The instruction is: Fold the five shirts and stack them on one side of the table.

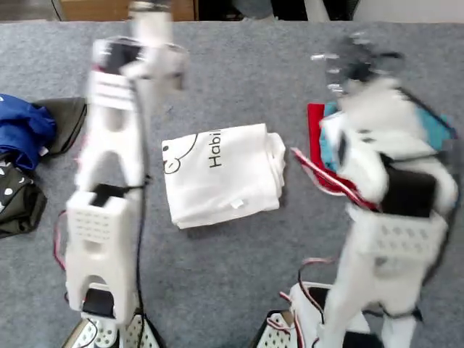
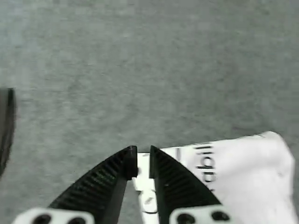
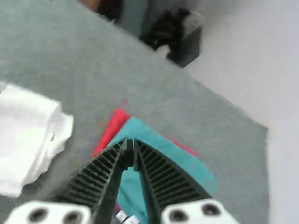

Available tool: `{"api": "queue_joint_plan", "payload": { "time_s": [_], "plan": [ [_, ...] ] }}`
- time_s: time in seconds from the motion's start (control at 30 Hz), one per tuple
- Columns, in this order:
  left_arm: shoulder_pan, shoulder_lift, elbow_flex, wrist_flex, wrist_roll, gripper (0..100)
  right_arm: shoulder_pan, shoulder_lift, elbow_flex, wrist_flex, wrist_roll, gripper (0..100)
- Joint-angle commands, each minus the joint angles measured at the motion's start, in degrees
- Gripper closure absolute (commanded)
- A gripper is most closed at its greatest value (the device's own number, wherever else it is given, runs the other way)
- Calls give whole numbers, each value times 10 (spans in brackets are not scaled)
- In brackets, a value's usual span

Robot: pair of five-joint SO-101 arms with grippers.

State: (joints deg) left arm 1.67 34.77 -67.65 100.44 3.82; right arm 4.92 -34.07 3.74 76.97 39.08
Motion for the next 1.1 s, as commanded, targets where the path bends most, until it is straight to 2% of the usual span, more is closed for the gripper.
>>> {"api": "queue_joint_plan", "payload": {
  "time_s": [0.0, 0.13, 0.23, 0.43, 0.6, 0.73, 0.8, 0.93, 1.07],
  "plan": [
    [-77, -13, 57, 5, -40, 971, -67, 69, 1, 16, -27, 984],
    [-141, -13, 115, 4, -43, 972, -161, 183, 4, 0, -83, 984],
    [-187, -13, 126, 4, -45, 972, -196, 269, -9, -35, -105, 984],
    [-252, -14, 131, 4, -87, 972, -178, 416, -58, -140, -140, 984],
    [-263, -85, 185, 5, -96, 972, -132, 526, -102, -169, -172, 984],
    [-232, -206, 328, 1, -96, 972, -99, 601, -154, -167, -174, 984],
    [-211, -271, 416, -27, -96, 972, -91, 631, -180, -164, -171, 984],
    [-162, -396, 642, -126, -95, 972, -81, 680, -219, -163, -170, 984],
    [-127, -521, 856, -254, -96, 971, -79, 685, -270, -116, -170, 984]
  ]
}}
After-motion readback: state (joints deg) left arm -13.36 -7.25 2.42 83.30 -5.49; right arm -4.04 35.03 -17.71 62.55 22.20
